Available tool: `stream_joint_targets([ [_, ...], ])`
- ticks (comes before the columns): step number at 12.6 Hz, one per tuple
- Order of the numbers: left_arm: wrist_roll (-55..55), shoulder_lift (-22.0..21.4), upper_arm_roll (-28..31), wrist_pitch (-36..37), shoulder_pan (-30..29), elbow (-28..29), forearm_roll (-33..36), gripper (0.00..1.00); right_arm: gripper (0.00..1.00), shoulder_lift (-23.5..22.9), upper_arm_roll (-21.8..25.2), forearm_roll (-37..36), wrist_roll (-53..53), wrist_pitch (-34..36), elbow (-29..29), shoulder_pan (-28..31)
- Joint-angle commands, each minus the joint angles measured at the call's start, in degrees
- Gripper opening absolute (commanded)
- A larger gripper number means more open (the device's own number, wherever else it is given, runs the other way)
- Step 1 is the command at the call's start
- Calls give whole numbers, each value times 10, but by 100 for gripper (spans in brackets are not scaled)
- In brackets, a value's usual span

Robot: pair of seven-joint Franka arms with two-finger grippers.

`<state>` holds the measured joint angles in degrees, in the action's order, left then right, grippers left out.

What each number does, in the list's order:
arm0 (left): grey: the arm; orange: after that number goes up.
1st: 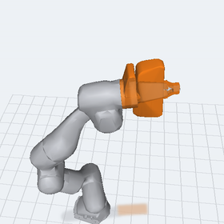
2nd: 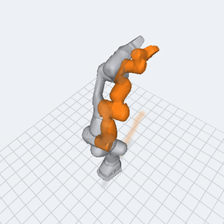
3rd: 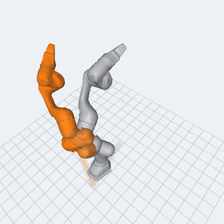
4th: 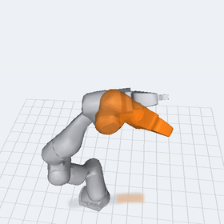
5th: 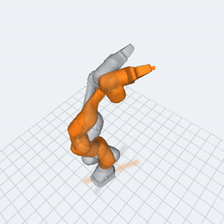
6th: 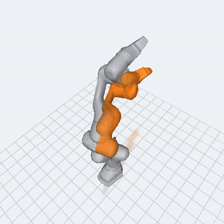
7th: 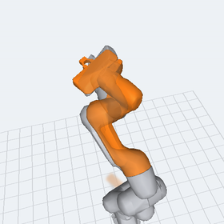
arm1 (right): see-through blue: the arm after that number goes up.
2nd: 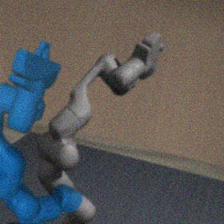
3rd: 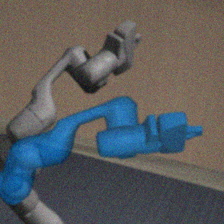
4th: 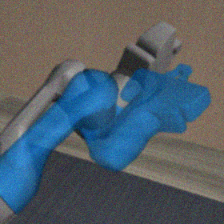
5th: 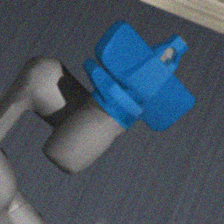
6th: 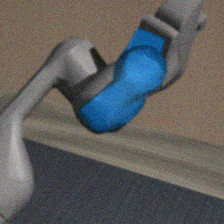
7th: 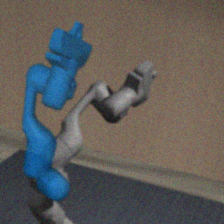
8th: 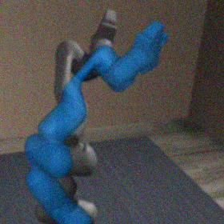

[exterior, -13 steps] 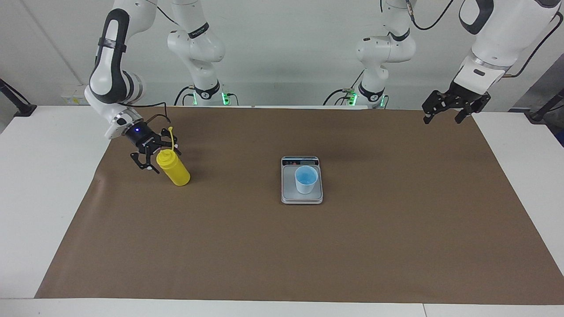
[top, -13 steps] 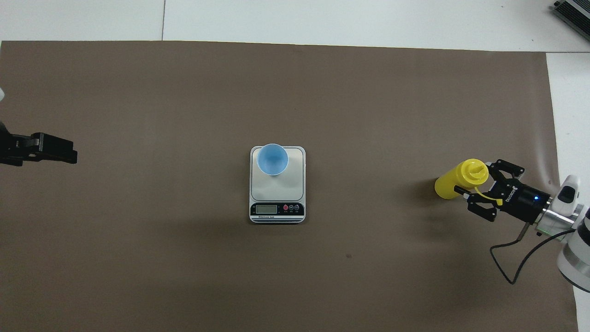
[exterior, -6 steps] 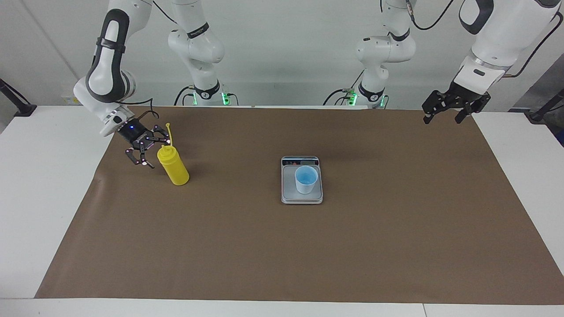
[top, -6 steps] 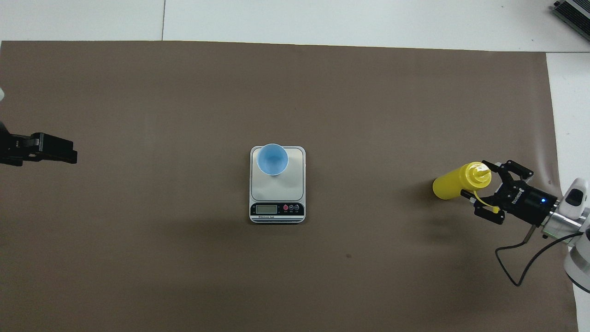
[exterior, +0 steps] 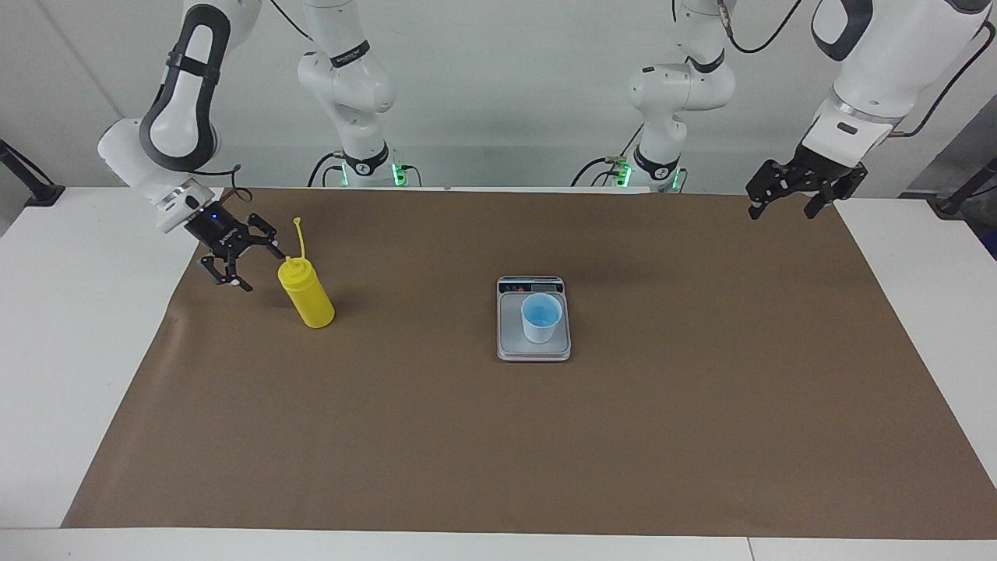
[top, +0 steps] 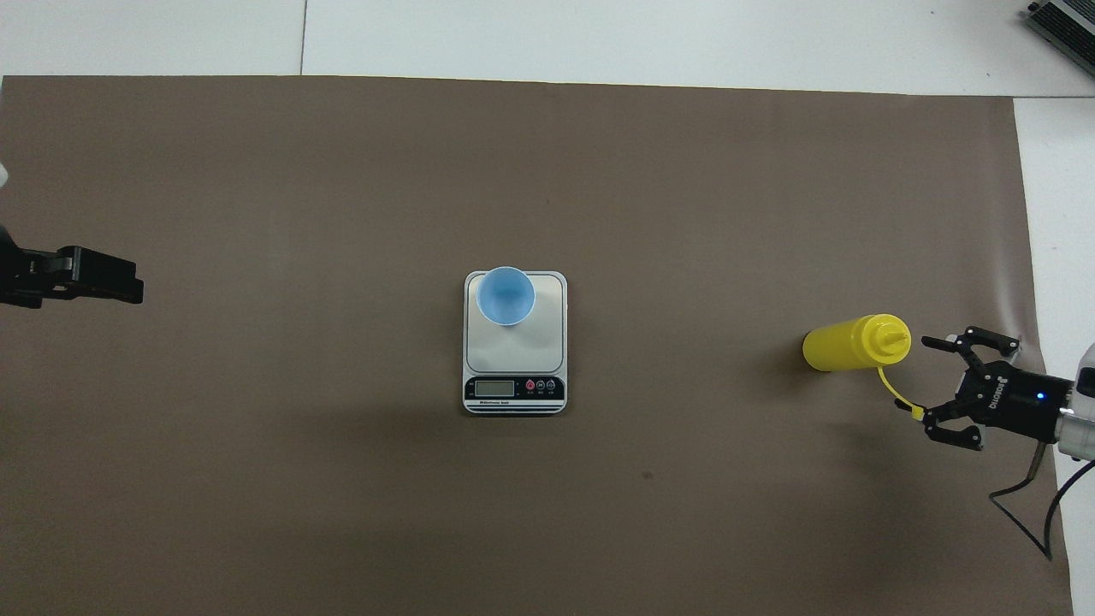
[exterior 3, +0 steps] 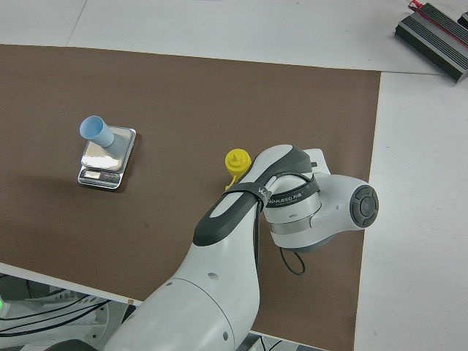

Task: Pour seasoning into cup on scale with both arms
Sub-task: 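Open the right gripper and withdraw it from the bottle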

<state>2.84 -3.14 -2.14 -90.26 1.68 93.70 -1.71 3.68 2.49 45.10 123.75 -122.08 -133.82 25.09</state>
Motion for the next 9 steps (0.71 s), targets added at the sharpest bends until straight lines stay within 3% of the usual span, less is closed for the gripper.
stream_joint_targets([
  [1, 4, -16, -6, -4, -11, 18, -2, 100, 100, 25, -1, -69, -25, 17, 42, 0],
  [4, 4, -16, -6, -4, -11, 18, -1, 100, 100, 71, -13, -155, -165, 38, 61, -17],
  [6, 4, -16, -6, -4, -11, 18, -1, 100, 100, 75, -14, -241, -268, 76, 104, -45],
  [9, 4, -16, -6, -4, -11, 18, -1, 100, 100, 75, -14, -312, -462, 146, 163, -107],
])
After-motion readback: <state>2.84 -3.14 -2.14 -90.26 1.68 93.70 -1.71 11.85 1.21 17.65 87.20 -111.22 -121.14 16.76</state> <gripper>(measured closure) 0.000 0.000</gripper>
